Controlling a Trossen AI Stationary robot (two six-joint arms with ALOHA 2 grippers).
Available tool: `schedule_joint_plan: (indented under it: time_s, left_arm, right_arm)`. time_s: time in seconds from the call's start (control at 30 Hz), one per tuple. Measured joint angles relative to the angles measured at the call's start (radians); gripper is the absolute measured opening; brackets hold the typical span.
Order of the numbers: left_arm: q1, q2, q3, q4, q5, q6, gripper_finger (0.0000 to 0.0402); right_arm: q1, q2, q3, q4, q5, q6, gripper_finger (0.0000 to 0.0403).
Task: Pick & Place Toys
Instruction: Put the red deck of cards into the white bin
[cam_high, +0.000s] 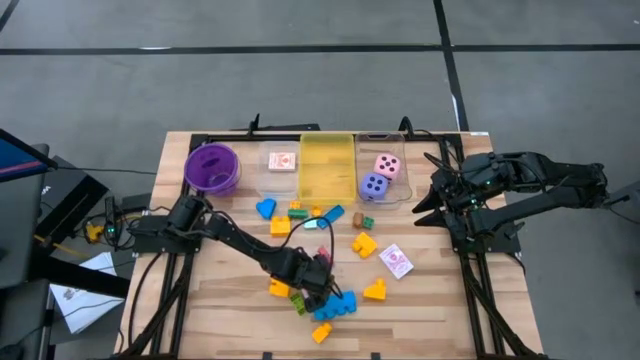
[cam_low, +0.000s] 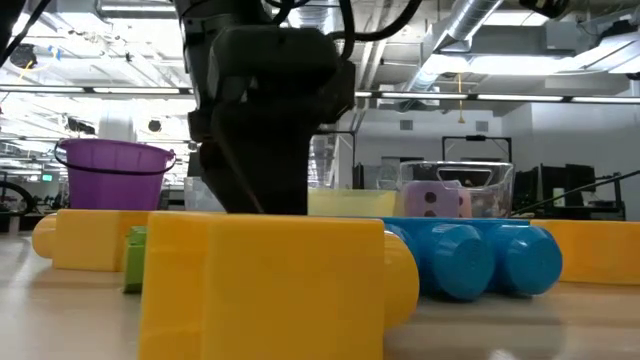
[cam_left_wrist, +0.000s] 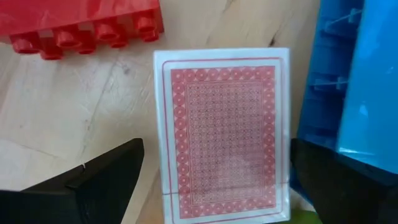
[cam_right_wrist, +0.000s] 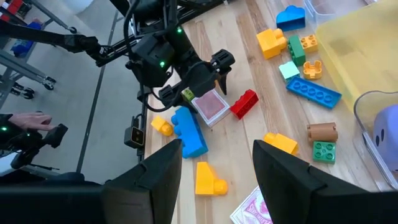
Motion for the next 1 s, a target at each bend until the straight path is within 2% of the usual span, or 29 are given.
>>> schedule_joint_plan:
  time_s: [0.13,0.47,1.0]
  left_arm:
    - [-0.002,0.0,-0.001,-0.009,-0.047,0.0,0.0398]
    - [0.002,0.0,-0.001,-0.005,-0.082,0.003,0.0367]
    - [0.009,0.029,0.001,0.014,-0.079,-0.004,0.0363]
  right_arm:
    - [0.0,0.0,0.0,0.0,0.0,0.0,0.0189]
    - [-0.001,0.0,0.0,0.0,0.004,-0.005,0.0189]
    - [-0.001,0.0,0.0,-0.002,0.004,-0.007,0.0189]
